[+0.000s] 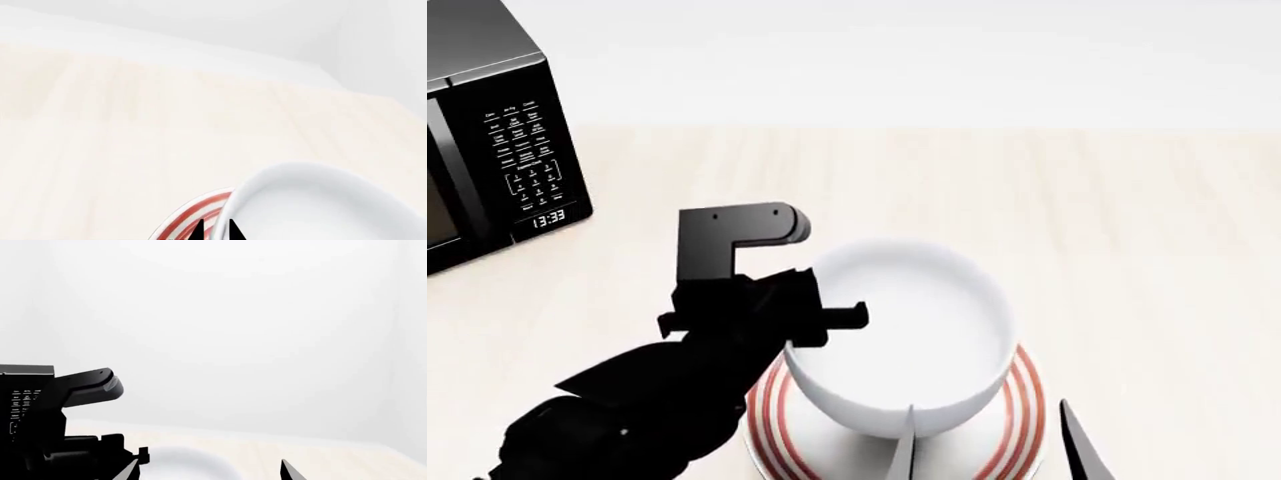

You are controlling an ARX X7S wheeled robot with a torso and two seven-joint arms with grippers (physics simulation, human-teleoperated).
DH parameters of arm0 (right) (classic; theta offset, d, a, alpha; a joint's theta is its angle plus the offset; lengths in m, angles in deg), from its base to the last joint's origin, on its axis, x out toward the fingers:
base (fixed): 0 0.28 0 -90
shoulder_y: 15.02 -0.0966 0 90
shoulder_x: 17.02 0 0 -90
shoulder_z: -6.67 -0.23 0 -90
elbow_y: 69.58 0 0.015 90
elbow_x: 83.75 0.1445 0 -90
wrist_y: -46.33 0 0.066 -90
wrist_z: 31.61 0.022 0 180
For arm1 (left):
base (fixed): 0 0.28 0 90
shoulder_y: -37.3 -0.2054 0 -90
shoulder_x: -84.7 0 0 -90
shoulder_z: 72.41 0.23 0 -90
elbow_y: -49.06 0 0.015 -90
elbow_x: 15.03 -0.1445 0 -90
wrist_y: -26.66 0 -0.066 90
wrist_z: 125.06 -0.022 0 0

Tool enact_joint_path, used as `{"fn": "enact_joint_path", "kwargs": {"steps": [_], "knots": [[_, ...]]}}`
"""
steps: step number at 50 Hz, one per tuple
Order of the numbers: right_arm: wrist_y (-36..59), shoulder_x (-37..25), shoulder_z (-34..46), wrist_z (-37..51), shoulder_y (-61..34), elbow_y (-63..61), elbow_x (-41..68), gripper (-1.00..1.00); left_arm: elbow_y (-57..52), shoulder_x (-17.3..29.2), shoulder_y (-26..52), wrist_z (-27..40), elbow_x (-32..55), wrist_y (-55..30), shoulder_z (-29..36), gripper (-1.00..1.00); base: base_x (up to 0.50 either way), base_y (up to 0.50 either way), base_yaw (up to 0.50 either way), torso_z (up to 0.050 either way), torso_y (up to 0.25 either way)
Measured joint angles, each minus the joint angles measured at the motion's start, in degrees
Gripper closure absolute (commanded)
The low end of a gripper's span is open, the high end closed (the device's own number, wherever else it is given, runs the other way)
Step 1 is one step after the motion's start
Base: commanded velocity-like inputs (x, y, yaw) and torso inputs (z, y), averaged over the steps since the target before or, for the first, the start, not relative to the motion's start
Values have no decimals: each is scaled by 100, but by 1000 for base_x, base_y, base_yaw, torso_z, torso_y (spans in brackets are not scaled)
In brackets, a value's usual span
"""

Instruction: Pick up the white bowl and put it on the plate.

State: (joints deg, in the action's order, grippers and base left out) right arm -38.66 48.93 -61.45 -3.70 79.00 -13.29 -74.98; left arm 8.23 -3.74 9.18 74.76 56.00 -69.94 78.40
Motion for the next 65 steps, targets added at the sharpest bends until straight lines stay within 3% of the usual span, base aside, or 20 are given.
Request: {"fn": "enact_joint_path", "kwargs": {"steps": [39, 60, 61, 65], "knots": [[-54, -48, 50, 2, -15, 53, 55, -100, 466, -9, 397, -25, 2232, 1156, 2504, 100, 0, 0, 0, 0, 1], [-90, -66, 77, 11, -29, 87, 65, -100, 484, -11, 451, -105, 2784, 1368, 3159, 100, 0, 0, 0, 0, 0], [-92, -67, 79, 12, -28, 88, 64, -100, 483, -11, 452, -104, 2784, 1367, 3172, -100, 0, 0, 0, 0, 0], [-101, -72, 87, 15, -25, 90, 61, -100, 469, -14, 465, -112, 2733, 1360, 3168, -100, 0, 0, 0, 0, 0]]}}
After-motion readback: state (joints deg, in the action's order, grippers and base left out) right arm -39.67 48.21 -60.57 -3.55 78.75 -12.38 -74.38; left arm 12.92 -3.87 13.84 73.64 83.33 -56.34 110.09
